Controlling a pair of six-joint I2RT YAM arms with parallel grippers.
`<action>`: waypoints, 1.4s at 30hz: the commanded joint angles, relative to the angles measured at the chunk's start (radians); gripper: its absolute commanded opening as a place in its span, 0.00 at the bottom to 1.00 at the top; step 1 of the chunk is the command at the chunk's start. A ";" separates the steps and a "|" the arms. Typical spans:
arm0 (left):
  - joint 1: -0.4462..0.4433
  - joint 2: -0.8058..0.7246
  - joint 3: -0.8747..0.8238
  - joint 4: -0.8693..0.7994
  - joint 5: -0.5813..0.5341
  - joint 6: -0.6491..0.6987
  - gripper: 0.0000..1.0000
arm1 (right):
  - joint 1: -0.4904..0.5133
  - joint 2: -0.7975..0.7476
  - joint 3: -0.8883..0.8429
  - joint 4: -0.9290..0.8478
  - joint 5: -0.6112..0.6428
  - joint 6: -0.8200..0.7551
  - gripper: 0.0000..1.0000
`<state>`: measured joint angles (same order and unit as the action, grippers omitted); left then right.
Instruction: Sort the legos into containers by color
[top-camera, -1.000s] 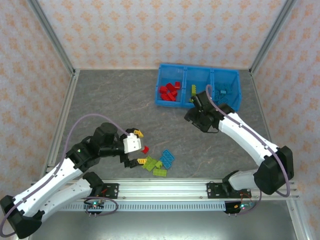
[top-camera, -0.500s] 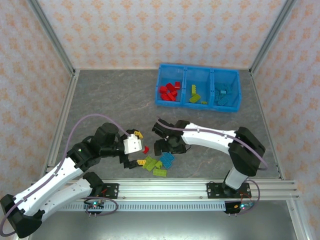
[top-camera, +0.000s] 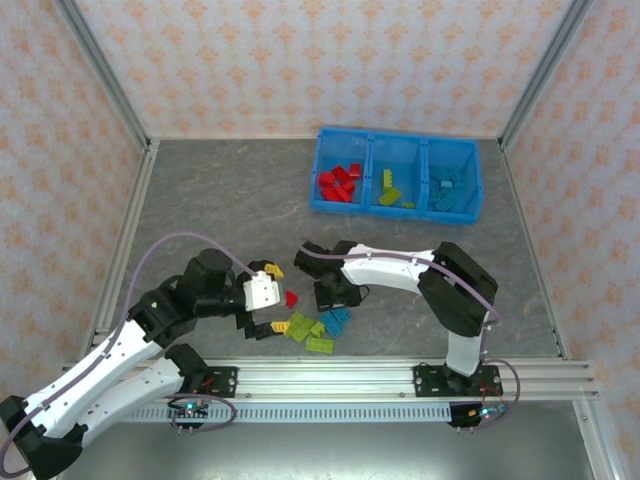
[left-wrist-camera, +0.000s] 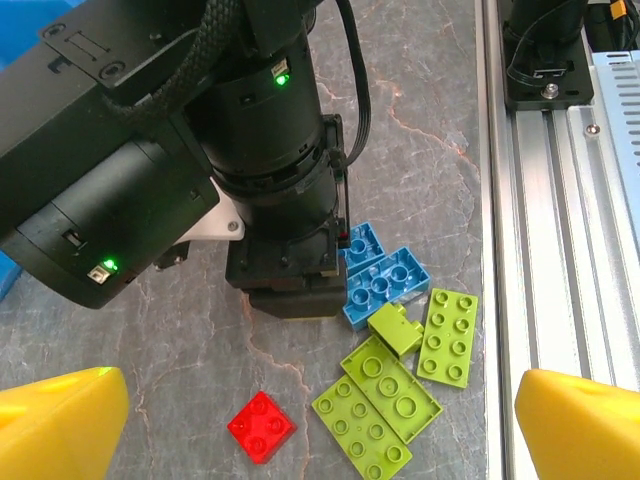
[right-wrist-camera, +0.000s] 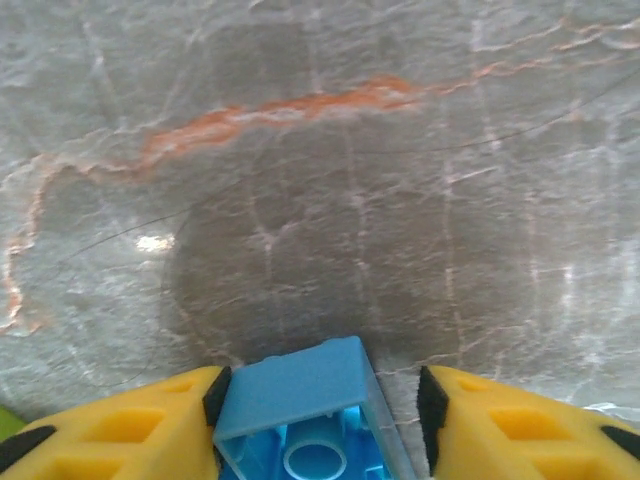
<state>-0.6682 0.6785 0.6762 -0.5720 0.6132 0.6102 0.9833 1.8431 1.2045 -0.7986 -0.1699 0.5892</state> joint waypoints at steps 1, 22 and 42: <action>-0.007 -0.004 -0.021 0.009 -0.010 0.009 1.00 | 0.003 -0.015 -0.012 -0.041 0.090 0.034 0.48; -0.060 0.129 -0.001 0.306 0.028 -0.187 1.00 | -0.447 -0.460 0.023 -0.045 0.371 -0.070 0.23; -0.080 0.016 -0.004 0.223 -0.415 -0.593 1.00 | -0.953 0.215 0.769 -0.072 0.303 -0.290 0.54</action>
<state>-0.7422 0.6926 0.6586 -0.3031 0.2977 0.1207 0.0273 2.0624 1.8774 -0.7670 0.1120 0.3103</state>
